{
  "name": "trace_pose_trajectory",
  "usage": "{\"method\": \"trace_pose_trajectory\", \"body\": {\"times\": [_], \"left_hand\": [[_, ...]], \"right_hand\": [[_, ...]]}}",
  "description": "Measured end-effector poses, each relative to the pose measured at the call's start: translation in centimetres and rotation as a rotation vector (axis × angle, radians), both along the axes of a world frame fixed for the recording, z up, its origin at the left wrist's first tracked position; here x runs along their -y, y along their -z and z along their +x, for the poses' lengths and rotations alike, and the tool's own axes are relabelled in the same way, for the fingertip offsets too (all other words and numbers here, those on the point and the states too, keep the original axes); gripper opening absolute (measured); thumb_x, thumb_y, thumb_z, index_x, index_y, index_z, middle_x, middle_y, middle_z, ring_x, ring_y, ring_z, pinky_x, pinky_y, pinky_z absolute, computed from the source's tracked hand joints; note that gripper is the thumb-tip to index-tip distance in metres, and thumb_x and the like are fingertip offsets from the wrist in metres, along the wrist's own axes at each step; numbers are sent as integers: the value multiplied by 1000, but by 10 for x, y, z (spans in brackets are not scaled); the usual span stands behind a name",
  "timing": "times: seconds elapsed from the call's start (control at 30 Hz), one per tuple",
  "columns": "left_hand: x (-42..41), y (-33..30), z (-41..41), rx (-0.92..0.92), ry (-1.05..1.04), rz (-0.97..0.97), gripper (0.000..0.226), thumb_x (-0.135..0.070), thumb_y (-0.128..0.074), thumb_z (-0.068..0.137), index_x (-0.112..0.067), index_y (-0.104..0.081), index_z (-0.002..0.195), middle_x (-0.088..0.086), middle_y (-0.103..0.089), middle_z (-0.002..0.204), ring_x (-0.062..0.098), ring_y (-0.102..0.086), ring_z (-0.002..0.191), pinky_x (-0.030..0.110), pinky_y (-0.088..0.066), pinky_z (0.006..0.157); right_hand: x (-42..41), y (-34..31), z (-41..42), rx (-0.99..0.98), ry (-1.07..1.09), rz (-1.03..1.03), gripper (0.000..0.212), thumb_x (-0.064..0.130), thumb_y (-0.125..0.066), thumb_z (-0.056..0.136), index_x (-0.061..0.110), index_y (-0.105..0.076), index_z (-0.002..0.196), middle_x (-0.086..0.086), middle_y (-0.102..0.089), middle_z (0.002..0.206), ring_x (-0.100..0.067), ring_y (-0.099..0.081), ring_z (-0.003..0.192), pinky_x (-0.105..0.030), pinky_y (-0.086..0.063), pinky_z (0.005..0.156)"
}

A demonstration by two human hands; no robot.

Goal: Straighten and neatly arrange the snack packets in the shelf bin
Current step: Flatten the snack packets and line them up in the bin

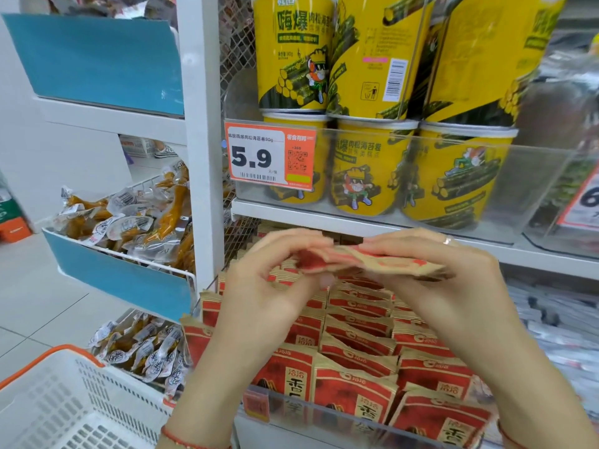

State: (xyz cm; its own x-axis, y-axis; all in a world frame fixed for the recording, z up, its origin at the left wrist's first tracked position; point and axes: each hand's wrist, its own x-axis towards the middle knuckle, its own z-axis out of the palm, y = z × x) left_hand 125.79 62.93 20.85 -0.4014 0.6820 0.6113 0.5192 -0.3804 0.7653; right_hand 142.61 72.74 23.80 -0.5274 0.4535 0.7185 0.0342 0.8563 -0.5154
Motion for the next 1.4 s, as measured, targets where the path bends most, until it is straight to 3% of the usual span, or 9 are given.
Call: {"method": "trace_pose_trajectory", "body": {"times": [0.17, 0.33, 0.43, 0.53, 0.7, 0.93, 1.13, 1.3, 1.4], "left_hand": [[-10, 11, 2, -9, -35, -281, 49, -57, -57, 86, -46, -47, 132, -27, -56, 124, -11, -49, 119, 24, -42, 102], [-15, 18, 0, -187, -73, -437, 37, -49, -51, 94, -41, -52, 130, -27, -55, 126, -7, -46, 122, 28, -41, 105], [-17, 20, 3, -386, -66, -542, 46, -55, -44, 95, -39, -47, 139, -23, -50, 138, -3, -39, 130, 24, -34, 104], [-17, 21, 4, -465, -74, -624, 51, -58, -41, 96, -37, -45, 142, -20, -49, 141, 0, -39, 131, 26, -34, 105], [-15, 21, 2, -462, -75, -657, 50, -59, -41, 95, -39, -45, 141, -18, -50, 139, 1, -41, 128, 28, -39, 104], [-14, 22, 1, -472, -62, -662, 49, -59, -41, 95, -42, -44, 141, -20, -48, 141, 0, -41, 129, 27, -38, 104], [-14, 23, 0, -465, -57, -666, 50, -60, -40, 95, -42, -43, 141, -20, -48, 142, 1, -41, 130, 27, -39, 103], [-16, 24, -1, -464, -57, -678, 50, -61, -40, 94, -43, -43, 141, -20, -47, 143, 2, -40, 132, 29, -39, 105], [-15, 24, -2, -458, -52, -680, 49, -61, -41, 94, -44, -43, 140, -22, -46, 143, 1, -39, 132, 27, -37, 105]], "right_hand": [[-16, -1, 24, -65, 133, -15, 21, 35, -71, 76, 39, -69, 96, 26, -70, 96, 4, -66, 91, -17, -50, 79], [-27, 16, 30, 28, 264, 174, 32, 19, -71, 79, 27, -65, 109, 29, -62, 102, 20, -57, 97, -8, -47, 83], [-36, 31, 29, 104, 313, 263, 47, -4, -72, 71, 16, -67, 114, 13, -62, 109, 7, -53, 107, -7, -39, 96], [-36, 34, 27, 137, 343, 288, 48, -2, -70, 70, 15, -68, 115, 9, -64, 109, 0, -52, 110, -8, -37, 97], [-35, 39, 20, 296, 439, 295, 49, -8, -83, 60, 13, -75, 104, -3, -75, 97, -19, -72, 85, -21, -42, 84], [-33, 32, 20, 383, 538, 297, 41, 0, -83, 67, 20, -76, 102, -2, -76, 83, -27, -72, 67, -34, -56, 61], [-22, 24, 11, 489, 638, 404, 50, 1, -91, 46, 19, -78, 91, 0, -74, 69, -21, -67, 51, -24, -48, 41], [-22, 14, -2, 634, 601, 232, 33, 15, -58, 90, 33, -67, 117, 0, -73, 89, -25, -65, 85, -32, -47, 72], [-24, 10, -1, 724, 593, 184, 35, 18, -48, 95, 37, -64, 119, 3, -70, 91, -22, -62, 91, -30, -44, 76]]}}
